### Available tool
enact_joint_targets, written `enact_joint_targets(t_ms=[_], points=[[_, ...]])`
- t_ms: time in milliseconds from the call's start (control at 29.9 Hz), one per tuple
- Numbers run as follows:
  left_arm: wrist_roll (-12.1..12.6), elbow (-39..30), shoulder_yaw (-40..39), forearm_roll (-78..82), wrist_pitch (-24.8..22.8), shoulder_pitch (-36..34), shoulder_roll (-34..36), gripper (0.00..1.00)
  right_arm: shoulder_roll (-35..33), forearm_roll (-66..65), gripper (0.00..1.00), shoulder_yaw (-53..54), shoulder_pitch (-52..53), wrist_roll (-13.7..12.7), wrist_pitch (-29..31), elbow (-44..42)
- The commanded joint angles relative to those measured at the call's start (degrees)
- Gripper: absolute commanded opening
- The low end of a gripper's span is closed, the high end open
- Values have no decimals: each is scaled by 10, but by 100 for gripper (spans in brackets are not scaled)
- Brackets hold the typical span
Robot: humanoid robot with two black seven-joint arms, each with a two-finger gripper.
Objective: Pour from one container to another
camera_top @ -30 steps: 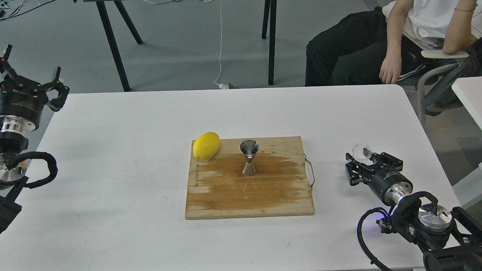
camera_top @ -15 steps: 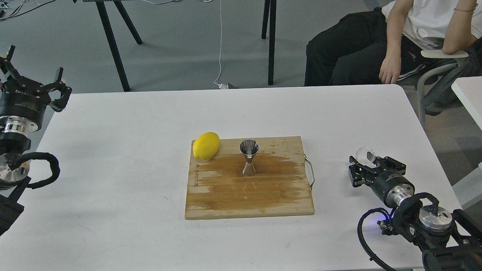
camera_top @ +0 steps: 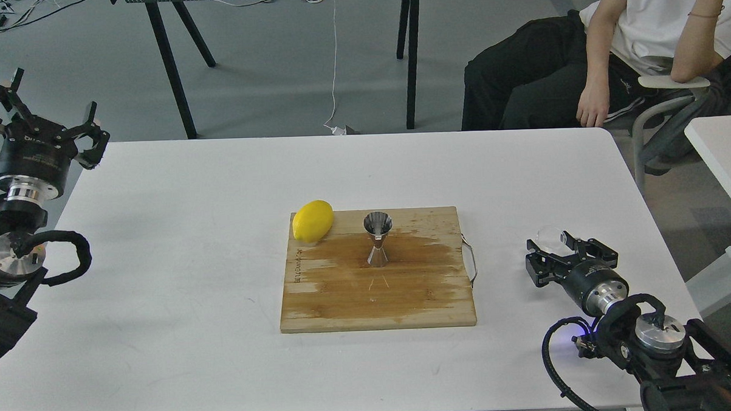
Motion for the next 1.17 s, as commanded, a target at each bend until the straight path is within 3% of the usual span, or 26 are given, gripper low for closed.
enact_joint_targets(t_ms=[0, 267, 468, 602, 836, 1137], points=[[0, 0, 0, 0, 0, 0, 0, 100, -3, 1, 99, 1, -4, 6, 16, 13], [0, 0, 0, 0, 0, 0, 0, 100, -46, -7, 100, -3, 15, 7, 160, 17], [-2, 0, 0, 0, 0, -1, 0, 100, -61, -48, 100, 0, 80, 14, 225, 10], [-3, 0, 0, 0, 0, -1, 0, 100, -55, -48, 100, 20, 112, 21, 225, 3], [-1, 0, 0, 0, 0, -1, 0, 100, -32, -54, 100, 9, 211, 21, 225, -93], [-1, 0, 1, 0, 0, 0, -18, 100, -24, -54, 100, 10, 228, 23, 225, -104]])
